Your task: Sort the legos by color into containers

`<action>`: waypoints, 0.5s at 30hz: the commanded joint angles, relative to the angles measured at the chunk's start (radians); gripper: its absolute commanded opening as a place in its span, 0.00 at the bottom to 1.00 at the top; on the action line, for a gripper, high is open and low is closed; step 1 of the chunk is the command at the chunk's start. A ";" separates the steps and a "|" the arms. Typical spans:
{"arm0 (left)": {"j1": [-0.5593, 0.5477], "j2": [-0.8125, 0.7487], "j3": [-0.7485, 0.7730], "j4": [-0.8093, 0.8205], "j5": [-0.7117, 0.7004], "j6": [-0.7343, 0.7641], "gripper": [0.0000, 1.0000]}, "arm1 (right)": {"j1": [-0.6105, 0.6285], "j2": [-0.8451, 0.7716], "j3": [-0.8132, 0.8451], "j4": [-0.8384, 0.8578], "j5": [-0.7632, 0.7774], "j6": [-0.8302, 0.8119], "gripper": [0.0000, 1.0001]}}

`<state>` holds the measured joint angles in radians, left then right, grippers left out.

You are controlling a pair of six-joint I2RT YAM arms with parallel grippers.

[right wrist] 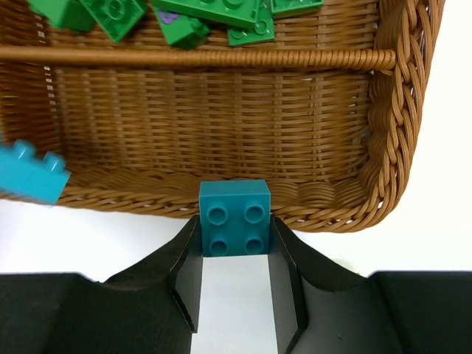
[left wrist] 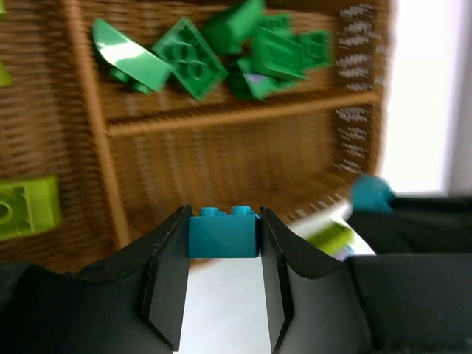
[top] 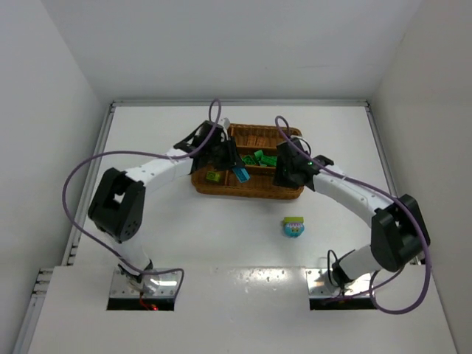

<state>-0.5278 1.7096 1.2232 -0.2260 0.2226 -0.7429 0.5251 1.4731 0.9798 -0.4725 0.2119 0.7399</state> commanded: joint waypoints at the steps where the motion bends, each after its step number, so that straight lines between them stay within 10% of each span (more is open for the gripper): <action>1: -0.035 0.054 0.085 -0.047 -0.153 -0.006 0.00 | 0.000 0.033 0.014 0.029 0.035 -0.022 0.23; 8: -0.035 0.165 0.193 -0.133 -0.164 0.036 0.06 | -0.010 0.101 0.049 0.072 0.024 -0.031 0.28; 15: -0.044 0.147 0.193 -0.133 -0.154 0.065 0.65 | -0.010 0.185 0.121 0.072 0.003 -0.031 0.63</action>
<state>-0.5629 1.8832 1.3846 -0.3534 0.0731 -0.6983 0.5194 1.6493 1.0367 -0.4351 0.2207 0.7166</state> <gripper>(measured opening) 0.558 0.588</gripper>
